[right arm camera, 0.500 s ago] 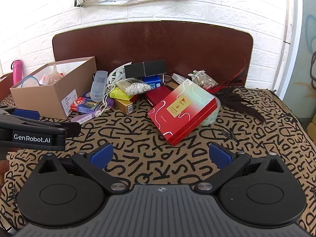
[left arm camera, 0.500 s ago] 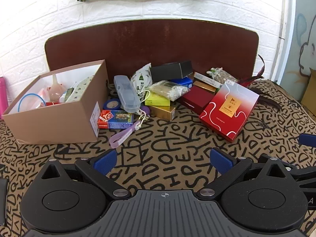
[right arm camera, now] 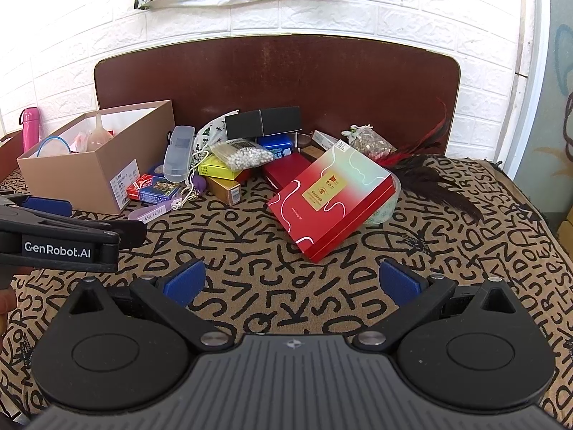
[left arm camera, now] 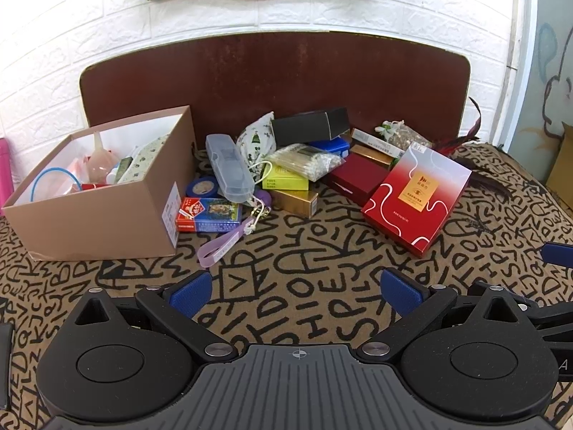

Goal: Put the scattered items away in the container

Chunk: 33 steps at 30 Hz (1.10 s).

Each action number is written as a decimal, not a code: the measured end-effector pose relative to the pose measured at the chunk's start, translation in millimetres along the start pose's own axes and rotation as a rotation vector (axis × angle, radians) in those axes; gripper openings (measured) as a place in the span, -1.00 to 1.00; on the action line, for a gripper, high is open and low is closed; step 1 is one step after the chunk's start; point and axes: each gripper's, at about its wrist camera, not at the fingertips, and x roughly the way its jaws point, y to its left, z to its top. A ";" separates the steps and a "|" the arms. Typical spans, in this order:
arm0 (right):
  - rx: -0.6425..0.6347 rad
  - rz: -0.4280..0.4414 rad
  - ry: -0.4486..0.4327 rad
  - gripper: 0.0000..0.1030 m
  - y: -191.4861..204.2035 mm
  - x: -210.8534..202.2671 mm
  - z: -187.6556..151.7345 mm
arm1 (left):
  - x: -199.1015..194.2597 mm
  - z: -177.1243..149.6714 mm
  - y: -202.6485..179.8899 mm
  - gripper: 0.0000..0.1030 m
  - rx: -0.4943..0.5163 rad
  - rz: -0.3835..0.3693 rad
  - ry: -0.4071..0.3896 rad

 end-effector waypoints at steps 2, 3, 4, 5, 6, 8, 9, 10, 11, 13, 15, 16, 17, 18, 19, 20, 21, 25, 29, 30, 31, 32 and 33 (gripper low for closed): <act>0.001 -0.001 0.000 0.99 0.1 0.1 -0.1 | 1.7 -0.9 0.0 1.00 0.001 0.000 0.001; 0.001 -0.001 0.000 0.99 0.3 0.0 -0.1 | 1.8 -0.8 -0.1 1.00 0.000 0.000 0.002; 0.001 -0.001 0.001 0.99 0.4 0.0 -0.4 | 1.7 -1.0 -0.1 1.00 0.000 0.000 0.002; 0.002 -0.002 0.001 0.99 0.6 0.4 -0.6 | 1.7 -1.1 -0.1 1.00 0.000 0.000 0.001; 0.002 -0.001 0.002 0.99 0.8 0.7 -0.8 | 1.9 -1.5 -0.1 1.00 0.000 0.001 0.001; 0.002 -0.001 0.002 0.99 0.9 0.8 -1.0 | 2.0 -1.2 0.0 1.00 0.000 0.000 0.002; 0.001 -0.001 0.001 0.99 0.9 0.7 -1.0 | 2.0 -1.3 -0.1 1.00 0.001 0.001 0.002; 0.001 -0.001 0.001 0.99 0.8 0.7 -1.0 | 1.8 -0.8 0.3 1.00 0.001 0.002 0.000; 0.001 -0.001 0.001 0.99 0.9 0.8 -1.1 | 2.7 -1.5 0.2 1.00 0.003 0.004 0.000; 0.001 -0.001 0.002 0.99 1.1 1.1 -1.3 | 3.9 -1.9 0.3 1.00 0.003 0.003 0.001; 0.003 -0.001 0.005 0.99 0.9 2.9 -2.3 | 6.1 -2.1 0.6 1.00 0.002 0.002 0.004; 0.003 0.000 0.007 0.99 0.7 4.4 -2.3 | 6.3 -2.3 0.5 1.00 0.003 0.002 0.004; 0.004 0.000 0.010 0.99 0.4 6.2 -2.2 | 7.8 -2.2 0.8 1.00 0.004 0.002 0.006; 0.005 0.000 0.012 0.99 0.1 7.6 -2.1 | 8.9 -2.6 1.0 1.00 0.004 0.002 0.008; 0.006 0.001 0.015 0.99 -0.3 9.0 -2.0 | 11.0 -0.4 1.1 1.00 0.004 0.002 0.011; 0.007 0.001 0.018 0.99 -1.0 10.5 -1.8 | 12.3 -0.2 1.3 1.00 0.003 0.001 0.012; 0.008 0.002 0.021 0.99 -1.5 12.1 -1.8 | 13.7 0.2 1.5 1.00 0.003 0.002 0.014; 0.009 0.003 0.037 0.99 -3.9 19.5 -0.7 | 20.7 2.3 1.5 1.00 0.001 0.002 0.027; 0.006 0.004 0.055 0.99 -7.0 30.4 0.3 | 30.7 5.9 2.4 1.00 -0.007 -0.012 0.037; 0.002 0.004 0.059 0.99 -7.8 34.0 0.6 | 34.1 7.4 2.0 1.00 -0.007 -0.017 0.040; -0.003 0.002 0.065 0.99 -8.8 38.2 1.0 | 37.8 8.9 1.1 1.00 -0.005 -0.022 0.042; -0.008 -0.001 0.074 0.99 -9.8 42.8 1.7 | 41.8 10.0 0.5 1.00 -0.003 -0.025 0.044; -0.011 -0.007 0.082 0.99 -11.0 47.5 2.6 | 46.1 11.4 -0.3 1.00 -0.002 -0.029 0.047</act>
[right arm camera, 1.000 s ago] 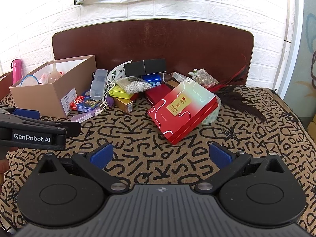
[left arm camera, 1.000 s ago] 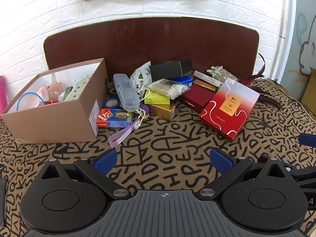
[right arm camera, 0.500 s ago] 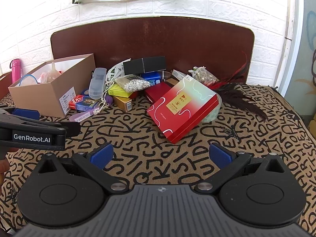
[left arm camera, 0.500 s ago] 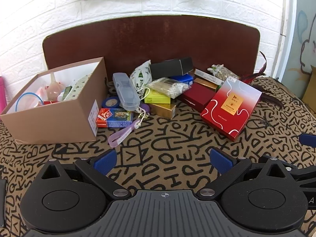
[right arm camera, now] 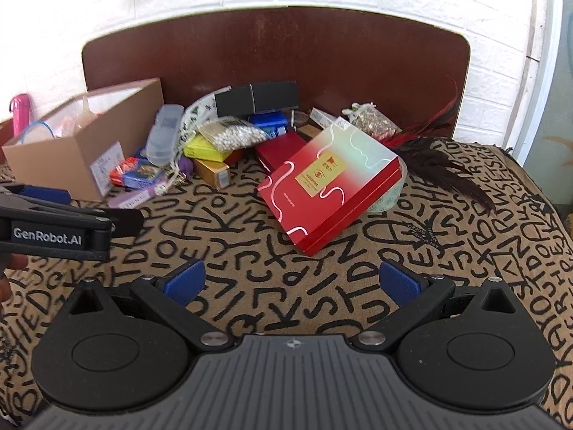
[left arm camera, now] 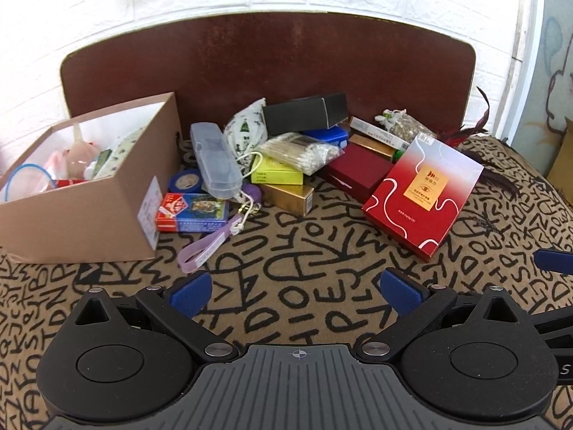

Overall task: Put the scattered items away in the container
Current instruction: 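Reach the left tool to the red-and-white gift box and close on it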

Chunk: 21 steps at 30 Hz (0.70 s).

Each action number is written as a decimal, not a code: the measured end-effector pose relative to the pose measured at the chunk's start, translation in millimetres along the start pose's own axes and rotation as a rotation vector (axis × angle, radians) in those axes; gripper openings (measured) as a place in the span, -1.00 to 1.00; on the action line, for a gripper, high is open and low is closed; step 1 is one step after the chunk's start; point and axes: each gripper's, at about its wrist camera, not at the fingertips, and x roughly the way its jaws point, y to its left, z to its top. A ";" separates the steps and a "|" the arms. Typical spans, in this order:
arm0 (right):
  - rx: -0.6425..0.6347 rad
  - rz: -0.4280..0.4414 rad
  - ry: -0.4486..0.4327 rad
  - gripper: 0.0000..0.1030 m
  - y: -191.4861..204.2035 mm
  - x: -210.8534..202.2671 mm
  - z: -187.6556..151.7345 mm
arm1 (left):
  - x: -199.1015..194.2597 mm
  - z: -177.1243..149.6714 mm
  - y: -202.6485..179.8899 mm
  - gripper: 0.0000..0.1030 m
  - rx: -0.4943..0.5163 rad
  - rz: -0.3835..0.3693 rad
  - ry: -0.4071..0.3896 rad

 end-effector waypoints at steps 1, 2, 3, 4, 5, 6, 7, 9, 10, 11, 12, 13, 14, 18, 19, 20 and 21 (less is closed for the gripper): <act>-0.001 -0.004 0.006 0.99 -1.5 4.6 1.3 | 4.2 1.5 -0.6 1.00 0.001 -0.006 0.001; 0.001 -0.006 0.011 0.99 -2.8 8.8 2.6 | 8.5 3.0 -1.2 1.00 0.002 -0.012 0.001; 0.004 -0.006 0.014 0.99 -3.9 12.5 3.5 | 13.1 4.5 -1.9 1.00 0.004 -0.014 0.002; 0.007 -0.005 0.017 0.99 -5.1 16.6 4.5 | 18.7 6.4 -3.2 1.00 0.007 -0.014 0.002; 0.008 -0.005 0.021 0.99 -6.2 21.0 5.5 | 24.1 8.1 -4.2 1.00 0.011 -0.016 0.002; 0.007 -0.006 0.024 0.99 -6.9 25.5 6.2 | 29.7 10.2 -5.4 1.00 0.014 -0.019 0.004; 0.006 -0.008 0.028 0.99 -7.4 30.1 6.9 | 35.2 12.7 -6.5 1.00 0.019 -0.028 0.005; 0.006 -0.009 0.030 0.99 -9.2 40.3 8.6 | 46.9 18.0 -9.2 1.00 0.026 -0.054 0.006; 0.007 -0.009 0.031 0.99 -10.5 46.0 9.2 | 52.7 20.5 -11.2 1.00 0.030 -0.067 0.011; 0.007 -0.010 0.034 0.99 -11.6 51.7 10.0 | 59.3 23.5 -13.3 0.98 0.036 -0.081 0.019; 0.004 -0.009 0.035 0.99 -12.5 57.0 10.7 | 65.7 26.4 -15.2 0.95 0.042 -0.099 0.026; -0.001 -0.005 0.036 0.99 -13.4 62.2 11.0 | 71.9 29.2 -17.1 0.94 0.047 -0.116 0.033; -0.007 0.000 0.038 0.99 -14.2 67.6 11.2 | 78.3 32.2 -19.1 0.90 0.049 -0.129 0.040; -0.027 0.012 0.044 0.99 -15.5 85.7 11.0 | 103.6 43.1 -26.2 0.80 0.059 -0.188 0.063; -0.031 0.016 0.039 0.99 -15.6 89.2 11.0 | 110.6 45.3 -28.1 0.79 0.069 -0.208 0.070; -0.034 0.018 0.034 0.99 -15.8 92.6 11.3 | 116.7 47.1 -30.3 0.77 0.077 -0.227 0.078; -0.038 0.019 0.031 0.99 -15.8 96.1 11.7 | 123.2 48.5 -32.1 0.73 0.087 -0.252 0.086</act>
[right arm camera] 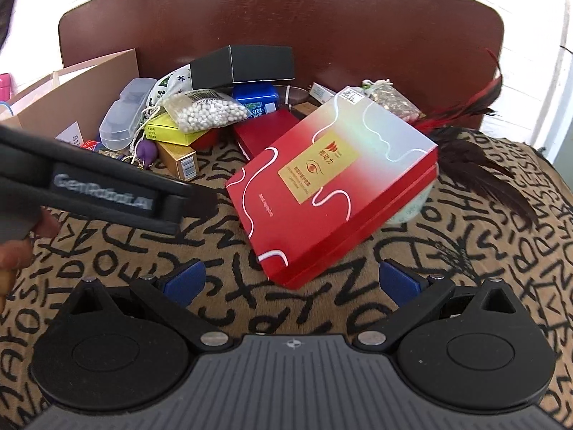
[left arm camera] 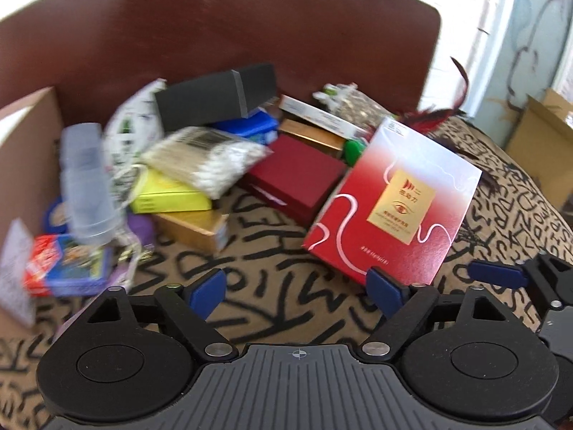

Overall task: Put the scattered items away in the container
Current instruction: 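Reach the left tool to the red-and-white gift box and close on it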

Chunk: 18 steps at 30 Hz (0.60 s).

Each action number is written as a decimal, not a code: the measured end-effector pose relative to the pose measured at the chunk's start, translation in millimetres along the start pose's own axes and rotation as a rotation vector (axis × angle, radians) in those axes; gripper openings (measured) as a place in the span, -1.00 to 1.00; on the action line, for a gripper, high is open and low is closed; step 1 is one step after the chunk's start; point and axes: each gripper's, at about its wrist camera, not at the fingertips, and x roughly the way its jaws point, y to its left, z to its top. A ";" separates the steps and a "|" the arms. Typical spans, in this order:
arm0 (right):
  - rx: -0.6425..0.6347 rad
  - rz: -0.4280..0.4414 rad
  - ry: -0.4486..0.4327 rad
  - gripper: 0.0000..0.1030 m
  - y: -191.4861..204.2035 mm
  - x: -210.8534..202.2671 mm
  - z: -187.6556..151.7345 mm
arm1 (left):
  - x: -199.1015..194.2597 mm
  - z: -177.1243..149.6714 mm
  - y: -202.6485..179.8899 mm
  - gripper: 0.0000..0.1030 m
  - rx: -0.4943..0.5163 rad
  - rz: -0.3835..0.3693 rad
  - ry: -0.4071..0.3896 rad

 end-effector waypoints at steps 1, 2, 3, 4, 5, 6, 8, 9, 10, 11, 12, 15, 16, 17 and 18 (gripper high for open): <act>-0.005 0.000 -0.002 0.99 0.1 3.3 0.5 | 6.0 2.2 0.3 0.71 0.011 -0.032 0.008; -0.013 0.000 -0.005 0.99 0.7 6.3 0.9 | 10.6 4.1 0.6 0.68 0.018 -0.059 0.013; -0.023 0.000 -0.009 0.99 1.7 8.7 1.2 | 15.1 6.7 0.6 0.67 0.027 -0.087 0.015; -0.035 0.001 -0.015 0.99 2.4 11.2 1.4 | 18.3 9.1 0.3 0.67 0.031 -0.109 0.014; -0.046 -0.001 -0.023 0.99 3.0 13.6 1.8 | 22.4 12.0 0.1 0.66 0.035 -0.131 0.016; -0.055 -0.005 -0.031 0.99 3.4 15.9 2.3 | 25.8 14.7 0.0 0.65 0.035 -0.146 0.017; -0.064 -0.016 -0.042 0.99 3.7 20.5 3.6 | 34.5 19.9 -0.8 0.65 0.037 -0.182 0.018; -0.066 -0.019 -0.049 0.99 3.7 22.7 4.3 | 39.2 21.8 -0.5 0.67 0.032 -0.205 0.018; -0.065 -0.027 -0.055 0.99 3.3 24.9 5.0 | 42.1 23.1 0.8 0.67 0.021 -0.231 0.009; -0.063 -0.039 -0.062 0.99 2.9 26.8 4.9 | 46.0 24.9 2.4 0.67 0.008 -0.261 0.011; -0.063 -0.051 -0.067 0.99 2.3 28.7 4.3 | 49.4 26.5 3.9 0.68 -0.002 -0.283 0.016; -0.062 -0.080 -0.069 0.89 -0.1 34.6 2.0 | 58.5 26.9 4.2 0.69 -0.005 -0.332 0.018; -0.056 -0.085 -0.060 0.79 -1.2 36.4 1.6 | 61.6 25.9 4.1 0.68 -0.004 -0.338 0.016; -0.042 -0.076 -0.045 0.63 -2.9 37.9 1.5 | 63.2 24.5 4.5 0.65 -0.007 -0.343 0.015; -0.018 -0.059 -0.032 0.58 -5.0 38.7 1.5 | 63.3 23.1 5.2 0.63 -0.005 -0.344 0.016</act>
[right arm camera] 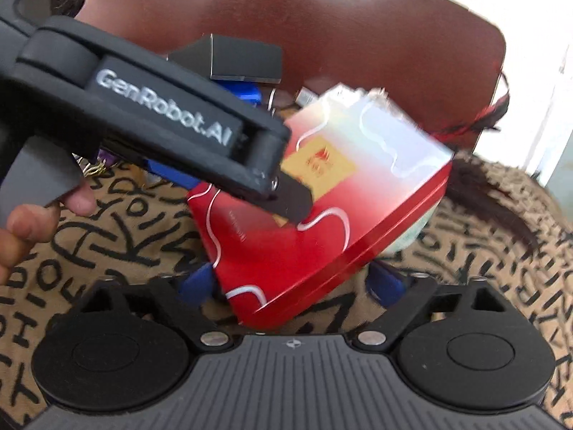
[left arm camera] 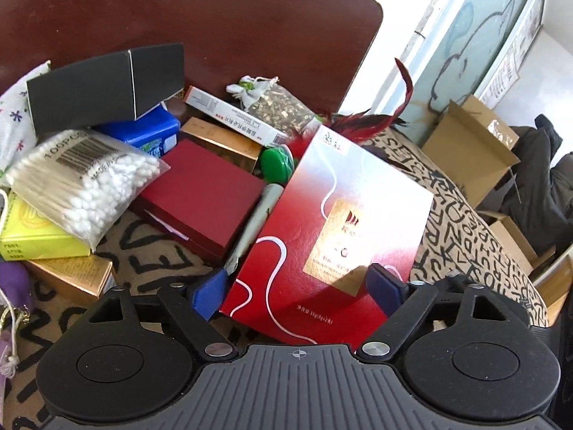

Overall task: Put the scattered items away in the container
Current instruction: 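Reach the left tool to the red-and-white gift box and close on it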

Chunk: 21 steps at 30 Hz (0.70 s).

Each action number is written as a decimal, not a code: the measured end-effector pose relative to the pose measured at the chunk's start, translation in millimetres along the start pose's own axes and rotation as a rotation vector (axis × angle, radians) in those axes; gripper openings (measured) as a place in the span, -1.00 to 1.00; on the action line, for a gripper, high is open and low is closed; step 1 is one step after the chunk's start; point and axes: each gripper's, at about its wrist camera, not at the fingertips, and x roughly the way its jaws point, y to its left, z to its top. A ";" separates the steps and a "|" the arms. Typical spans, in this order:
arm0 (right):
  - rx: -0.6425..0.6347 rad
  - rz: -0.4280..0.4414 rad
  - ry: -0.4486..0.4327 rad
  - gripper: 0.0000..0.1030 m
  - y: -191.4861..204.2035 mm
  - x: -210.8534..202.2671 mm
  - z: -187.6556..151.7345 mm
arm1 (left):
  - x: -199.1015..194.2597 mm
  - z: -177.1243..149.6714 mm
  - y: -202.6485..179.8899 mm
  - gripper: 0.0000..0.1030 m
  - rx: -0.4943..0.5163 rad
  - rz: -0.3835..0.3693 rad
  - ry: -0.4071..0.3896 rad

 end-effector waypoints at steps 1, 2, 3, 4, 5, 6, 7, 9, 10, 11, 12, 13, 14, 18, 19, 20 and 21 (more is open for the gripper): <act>0.024 0.010 0.008 0.53 -1.6 -0.1 0.0 | -1.3 -0.9 0.1 0.61 0.004 0.001 -0.004; 0.036 0.014 0.013 0.49 -2.2 -0.9 0.3 | -3.1 -1.6 -0.6 0.55 0.004 0.008 -0.006; 0.037 0.015 0.018 0.47 -2.3 -2.4 0.9 | -6.0 -2.2 -2.0 0.49 0.004 0.016 -0.007; 0.033 0.014 0.017 0.44 -2.1 -4.9 1.6 | -11.8 -3.4 -3.2 0.47 0.006 0.021 -0.013; 0.031 0.016 0.011 0.41 -1.7 -9.1 2.7 | -19.1 -5.5 -5.5 0.43 0.010 0.028 -0.027; 0.029 0.022 0.005 0.40 -1.0 -14.3 4.3 | -26.6 -7.3 -7.0 0.42 0.010 0.030 -0.040; 0.024 0.031 -0.004 0.39 0.1 -20.4 6.2 | -35.9 -9.5 -8.4 0.42 0.002 0.030 -0.055; 0.008 0.051 -0.022 0.37 4.0 -33.7 8.9 | -55.8 -15.8 -8.9 0.42 -0.016 0.028 -0.075; 0.000 0.064 -0.025 0.37 6.5 -39.7 9.0 | -63.8 -18.3 -9.8 0.42 -0.028 0.034 -0.080; -0.007 0.080 -0.025 0.37 11.9 -44.1 9.3 | -73.4 -22.5 -10.7 0.42 -0.039 0.040 -0.088; -0.013 0.095 -0.024 0.37 17.8 -48.8 8.6 | -83.0 -27.6 -11.5 0.42 -0.046 0.045 -0.097; -0.023 0.113 -0.023 0.37 22.9 -55.0 6.8 | -93.6 -34.2 -11.4 0.42 -0.058 0.056 -0.104; -0.034 0.132 -0.022 0.37 29.2 -61.2 4.9 | -103.9 -40.7 -11.3 0.42 -0.071 0.063 -0.111; -0.071 0.236 -0.004 0.37 54.5 -84.6 -12.1 | -146.4 -76.2 -2.6 0.44 -0.159 0.061 -0.102; -0.077 0.260 0.012 0.37 58.1 -87.8 -18.3 | -154.6 -86.7 0.3 0.55 -0.179 0.050 -0.089; -0.089 0.275 0.031 0.39 62.5 -90.2 -24.1 | -158.6 -96.2 2.6 0.54 -0.188 0.050 -0.076; -0.106 0.278 0.042 0.40 66.3 -91.9 -29.8 | -159.9 -105.6 5.1 0.60 -0.193 0.064 -0.060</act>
